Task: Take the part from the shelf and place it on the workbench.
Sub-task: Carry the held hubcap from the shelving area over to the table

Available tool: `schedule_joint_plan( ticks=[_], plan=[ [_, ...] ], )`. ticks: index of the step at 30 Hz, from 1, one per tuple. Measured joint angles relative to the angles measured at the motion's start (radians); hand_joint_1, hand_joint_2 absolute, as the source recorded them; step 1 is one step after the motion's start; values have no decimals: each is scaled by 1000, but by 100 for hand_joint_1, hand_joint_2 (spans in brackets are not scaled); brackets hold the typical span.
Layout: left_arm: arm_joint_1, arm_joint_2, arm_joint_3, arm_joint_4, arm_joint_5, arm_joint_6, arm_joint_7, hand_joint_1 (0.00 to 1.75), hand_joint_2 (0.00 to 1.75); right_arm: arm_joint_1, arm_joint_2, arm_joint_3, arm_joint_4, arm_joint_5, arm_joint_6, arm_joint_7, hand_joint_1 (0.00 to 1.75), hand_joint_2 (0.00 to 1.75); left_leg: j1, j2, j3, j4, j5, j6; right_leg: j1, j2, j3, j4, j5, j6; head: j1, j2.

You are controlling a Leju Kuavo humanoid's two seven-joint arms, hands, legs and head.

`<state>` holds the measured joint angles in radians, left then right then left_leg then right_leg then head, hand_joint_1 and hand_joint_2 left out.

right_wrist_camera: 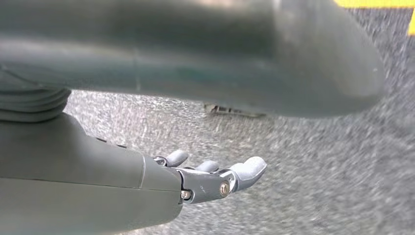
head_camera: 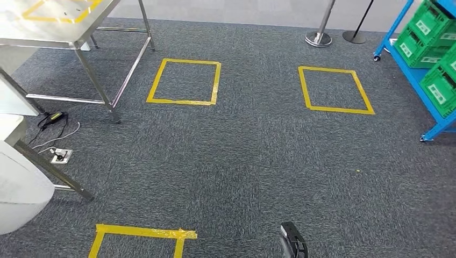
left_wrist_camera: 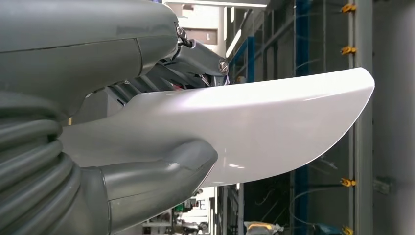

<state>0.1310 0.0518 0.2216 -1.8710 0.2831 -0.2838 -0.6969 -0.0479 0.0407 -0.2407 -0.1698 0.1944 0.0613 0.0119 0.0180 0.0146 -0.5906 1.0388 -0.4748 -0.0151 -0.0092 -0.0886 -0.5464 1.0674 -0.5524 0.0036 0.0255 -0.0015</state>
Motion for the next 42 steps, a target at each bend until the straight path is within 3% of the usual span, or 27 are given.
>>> schedule_joint_plan(
  ticks=[2, 4, 5, 6, 7, 9, 11, 13, 15, 17, 19, 20, 21, 23, 25, 26, 28, 29, 31, 32, 33, 35, 36, 37, 39, 40, 42],
  plan=[
    [-5, 0, 0, -4, -3, 0, 0, 175, 175, 2, 0, 0, 0, 0, -1, 10, 0, 0, 1, -24, -3, -1, 2, 8, -4, 68, -56, 118, -61, 4, 2, 0],
    [-8, 0, 0, -4, -3, 4, 0, 175, 175, 9, 0, 0, 0, 1, -3, 20, 0, 0, -1, -53, -5, 0, 4, 12, -2, 85, -121, 238, -99, 1, 3, 0],
    [-7, 0, 0, -5, -2, 6, 0, 175, 175, 11, 0, 0, 0, 2, -3, 23, 0, 0, -2, -69, -5, 0, 4, 13, 0, 87, -134, 254, -91, -3, 3, 0],
    [-5, 0, 0, -6, 0, 9, -1, 175, 175, 12, 0, 0, 0, 2, -3, 25, 0, 0, -3, -85, -4, 0, 5, 13, 2, 91, -128, 230, -65, -9, 3, 0],
    [-1, 1, 0, -8, 2, 10, -1, 175, 175, 13, 0, 0, 0, 3, -3, 22, 0, 0, -3, -101, -3, 0, 5, 12, 4, 100, -104, 170, -24, -16, 3, 0],
    [6, 1, 0, -12, 4, 6, -2, 175, 175, 13, 0, 0, 0, 3, -3, 9, 0, 0, -3, -130, -4, 0, 6, 8, 8, 142, -46, 32, 39, -30, 3, 0],
    [11, 4, 4, -15, 5, -3, -3, 175, 175, 12, 1, 0, 0, 6, -3, -7, 0, 0, 0, -157, -10, 0, 10, -3, 11, 161, -21, -28, 54, -34, 4, 0],
    [20, 10, 17, -23, 10, -13, -4, 175, 175, 9, 5, 0, 0, 8, -1, -18, 0, 0, 2, -175, -17, -5, 15, -17, 11, 137, -17, -38, 57, -35, 4, 0],
    [26, 17, 35, -29, 19, -19, -5, 175, 175, 5, 11, 0, 0, 9, 1, -27, 0, 0, -2, -130, -31, 15, -1, -25, 6, 111, -11, -53, 64, -42, 2, 0],
    [24, 23, 45, -30, 28, -21, -5, 175, 175, 6, 16, 1, 0, 9, 2, -32, 0, 0, -6, -55, -74, 106, -55, -30, 6, 82, -8, -60, 66, -50, -2, 0],
    [24, 28, 47, -28, 31, -21, -4, 175, 175, 8, 20, 1, 0, 11, 3, -33, 0, 0, -4, -28, -123, 218, -105, -37, 9, 50, -8, -59, 64, -55, -3, 0],
    [24, 30, 47, -27, 31, -21, -4, 175, 175, 8, 22, 1, 0, 11, 3, -33, 0, 0, -4, -24, -131, 241, -107, -40, 10, 34, -8, -58, 62, -55, -3, 0],
    [24, 32, 48, -27, 31, -21, -4, 175, 175, 7, 25, 1, 0, 12, 3, -34, 0, 0, -3, -19, -119, 228, -91, -42, 10, 19, -7, -57, 60, -54, -3, 0],
    [24, 36, 51, -27, 31, -21, -4, 175, 175, 6, 29, 1, 0, 12, 3, -35, 0, 0, -5, 14, -50, 108, -37, -42, 10, -9, -5, -50, 53, -49, -3, 0],
    [23, 40, 52, -27, 32, -21, -3, 175, 175, 4, 32, 1, 0, 12, 3, -36, 0, 0, -9, 63, 4, 10, -8, -29, 14, -32, -2, -41, 45, -40, -3, 0],
    [23, 41, 53, -28, 32, -21, -4, 175, 175, 3, 32, 2, 0, 12, 3, -37, 0, 0, -12, 74, 11, -5, -8, -21, 17, -42, -1, -38, 42, -35, -2, 0],
    [23, 43, 55, -30, 32, -18, -4, 175, 175, 1, 33, 2, 0, 12, 3, -34, 0, 0, -12, 52, 7, -4, -3, -8, 18, -66, 3, -37, 39, -27, -2, 0],
    [23, 44, 57, -31, 32, -14, -4, 175, 175, 0, 33, 2, 0, 12, 3, -29, 0, 0, -10, 37, 6, -6, 0, -2, 16, -58, 4, -33, 33, -20, -1, 0],
    [23, 45, 59, -36, 32, -3, -4, 175, 175, -3, 34, 2, 0, 12, 3, -17, 0, 0, -3, 11, 6, -12, 8, 9, 10, 1, -15, 18, -4, -8, 1, 0],
    [24, 45, 60, -38, 34, 1, -4, 175, 175, -2, 34, 2, 0, 12, 3, -11, 0, 0, -1, -2, 4, -12, 10, 13, 6, 42, -39, 73, -35, -4, 2, 0],
    [24, 45, 60, -40, 36, 2, -4, 175, 175, 1, 34, 3, 0, 12, 2, -7, 0, 0, 0, -15, 1, -12, 12, 16, 4, 67, -70, 141, -67, -1, 3, 0],
    [27, 44, 60, -41, 41, 2, -4, 175, 175, 8, 35, 3, 1, 13, 1, -1, 0, 0, 0, -47, -4, -10, 15, 17, 3, 83, -120, 240, -94, 1, 4, 0],
    [29, 44, 60, -41, 42, 0, -4, 175, 175, 11, 35, 3, 1, 13, 0, 2, 0, 0, 0, -65, -6, -9, 16, 16, 2, 85, -122, 239, -80, 0, 5, 0],
    [30, 43, 60, -41, 42, -4, -4, 175, 175, 12, 35, 3, 1, 13, -2, 6, 0, 0, 1, -82, -7, -8, 18, 14, 0, 90, -105, 197, -48, -1, 5, 0],
    [31, 42, 63, -41, 40, -14, -4, 175, 175, 12, 35, 3, 1, 12, -5, 13, 0, 0, 2, -112, -9, -5, 20, 6, -3, 125, -42, 59, 17, -5, 5, 0],
    [30, 41, 64, -41, 39, -18, -4, 175, 175, 12, 35, 3, 1, 12, -6, 14, 0, 0, 2, -126, -12, -4, 22, 0, -4, 143, -19, 7, 33, -7, 5, 0],
    [31, 41, 68, -41, 39, -23, -4, 175, 175, 12, 35, 3, 1, 12, -5, 12, 0, 0, 3, -151, -19, -8, 29, -17, -2, 155, -5, -30, 36, -10, 4, 0]
  ],
)
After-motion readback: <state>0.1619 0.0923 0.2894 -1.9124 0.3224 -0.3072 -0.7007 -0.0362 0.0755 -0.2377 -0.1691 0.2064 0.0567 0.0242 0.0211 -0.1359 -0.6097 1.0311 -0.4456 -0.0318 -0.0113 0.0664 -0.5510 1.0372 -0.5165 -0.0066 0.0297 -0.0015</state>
